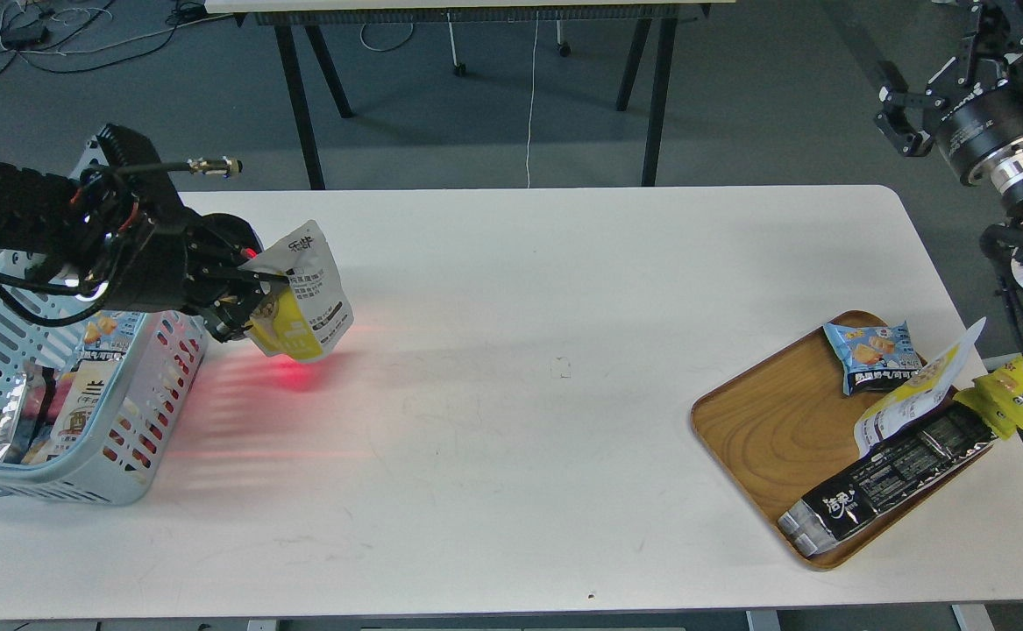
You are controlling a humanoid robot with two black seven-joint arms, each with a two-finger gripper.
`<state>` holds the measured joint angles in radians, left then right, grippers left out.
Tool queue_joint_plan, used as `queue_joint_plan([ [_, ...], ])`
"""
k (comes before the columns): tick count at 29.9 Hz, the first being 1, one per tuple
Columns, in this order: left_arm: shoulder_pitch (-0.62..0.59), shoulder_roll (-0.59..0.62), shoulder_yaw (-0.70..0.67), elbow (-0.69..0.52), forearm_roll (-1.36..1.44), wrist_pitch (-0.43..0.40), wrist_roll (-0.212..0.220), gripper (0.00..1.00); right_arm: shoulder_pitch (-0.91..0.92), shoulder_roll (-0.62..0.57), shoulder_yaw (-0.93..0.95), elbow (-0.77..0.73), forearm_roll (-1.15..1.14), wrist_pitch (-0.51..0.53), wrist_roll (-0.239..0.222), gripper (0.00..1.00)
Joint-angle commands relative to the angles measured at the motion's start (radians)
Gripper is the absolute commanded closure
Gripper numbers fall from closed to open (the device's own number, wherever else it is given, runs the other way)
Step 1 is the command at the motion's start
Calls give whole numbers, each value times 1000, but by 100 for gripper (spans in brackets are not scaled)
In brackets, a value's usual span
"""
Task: Scan snack and place in basket
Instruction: 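Hold the bag with the left gripper in front of the scanner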
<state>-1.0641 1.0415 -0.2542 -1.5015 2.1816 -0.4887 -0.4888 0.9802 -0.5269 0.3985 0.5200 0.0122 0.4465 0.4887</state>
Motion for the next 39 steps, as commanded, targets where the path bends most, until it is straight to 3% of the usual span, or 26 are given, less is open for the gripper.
queue_joint_plan([
  [1, -10, 6, 1, 0, 0, 0, 0, 100, 0, 2, 5, 0, 0, 0, 0, 1],
  [21, -20, -9, 30, 6, 0, 0, 0, 100, 3, 1, 26, 2, 0, -2, 0, 1],
  [28, -20, -52, 70, 10, 0, 0, 27, 100, 3, 1, 54, 2, 0, 0, 0, 1],
  [39, -20, -101, 69, 9, 0, 0, 26, 100, 0, 1, 56, 0, 0, 0, 0, 1],
])
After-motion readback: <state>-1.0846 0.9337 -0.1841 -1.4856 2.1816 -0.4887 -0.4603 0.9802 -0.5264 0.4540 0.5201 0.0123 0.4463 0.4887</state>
